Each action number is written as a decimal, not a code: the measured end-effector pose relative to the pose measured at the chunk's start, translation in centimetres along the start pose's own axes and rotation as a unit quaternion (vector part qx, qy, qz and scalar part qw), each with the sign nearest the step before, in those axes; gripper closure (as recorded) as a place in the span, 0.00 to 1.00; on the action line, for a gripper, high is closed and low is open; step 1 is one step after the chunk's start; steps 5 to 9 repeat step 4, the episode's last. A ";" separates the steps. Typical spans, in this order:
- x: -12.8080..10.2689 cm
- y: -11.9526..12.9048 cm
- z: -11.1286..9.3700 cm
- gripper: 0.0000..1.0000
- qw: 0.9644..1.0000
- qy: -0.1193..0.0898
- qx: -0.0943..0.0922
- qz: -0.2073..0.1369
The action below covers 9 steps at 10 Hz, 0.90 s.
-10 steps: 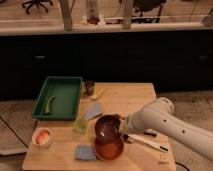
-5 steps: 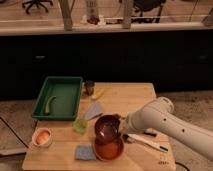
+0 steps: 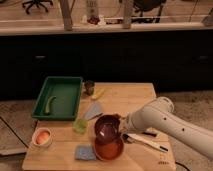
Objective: Stack bowls into tray
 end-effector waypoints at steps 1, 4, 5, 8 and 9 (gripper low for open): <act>0.0 0.0 0.0 0.99 1.000 -0.001 0.001 -0.001; 0.1 -0.1 0.1 0.99 1.000 -0.002 0.003 -0.002; 0.1 -0.1 0.1 0.99 1.000 -0.002 0.003 -0.002; 0.1 -0.1 0.1 0.99 1.000 -0.002 0.003 -0.002; 0.1 -0.1 0.1 0.99 1.000 -0.002 0.003 -0.002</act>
